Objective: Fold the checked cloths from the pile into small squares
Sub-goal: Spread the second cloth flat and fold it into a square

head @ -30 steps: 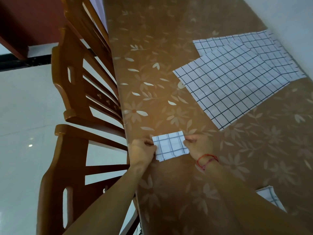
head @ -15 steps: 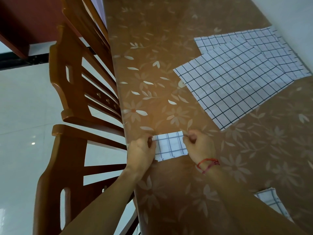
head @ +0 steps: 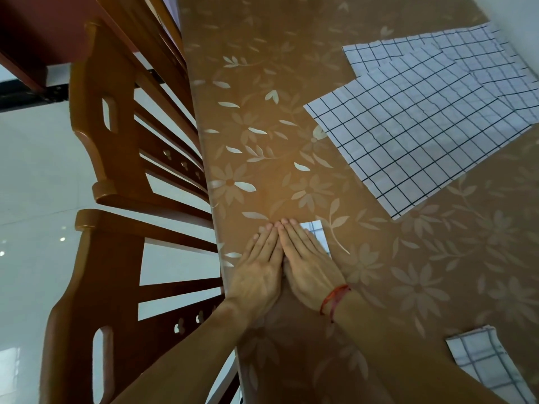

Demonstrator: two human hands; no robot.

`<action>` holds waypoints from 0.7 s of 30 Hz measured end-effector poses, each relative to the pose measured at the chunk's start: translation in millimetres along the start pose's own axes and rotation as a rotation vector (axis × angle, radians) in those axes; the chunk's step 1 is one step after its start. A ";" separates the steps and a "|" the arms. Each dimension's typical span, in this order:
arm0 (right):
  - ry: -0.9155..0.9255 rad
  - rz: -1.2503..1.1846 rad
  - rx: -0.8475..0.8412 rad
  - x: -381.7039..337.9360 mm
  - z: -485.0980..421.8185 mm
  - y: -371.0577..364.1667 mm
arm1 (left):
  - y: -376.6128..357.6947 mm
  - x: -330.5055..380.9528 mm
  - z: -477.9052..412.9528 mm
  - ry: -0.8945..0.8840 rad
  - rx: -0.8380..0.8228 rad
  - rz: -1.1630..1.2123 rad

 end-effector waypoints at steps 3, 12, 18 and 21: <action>0.008 0.044 -0.008 -0.7 -0.1 -0.2 | -0.7 -4.5 1.6 -0.009 -0.032 -0.046; -0.042 0.174 -0.103 42.6 10.7 6.7 | 4.1 -11.2 2.3 -0.037 -0.117 -0.098; -0.136 0.187 -0.115 36.6 40.8 4.3 | 6.9 -8.5 1.6 -0.024 -0.116 -0.120; -0.150 0.206 -0.124 37.8 54.3 4.7 | 11.2 -7.1 0.0 -0.039 -0.133 -0.119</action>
Point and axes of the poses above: each hand's wrist, its own z-axis away from the middle knuckle, its own y-axis out of the back of the hand, x = y × z, the point moved 3 cm from there along -z, towards the middle knuckle, and after that the axes turned 9 degrees about z, right-handed, at the moved point
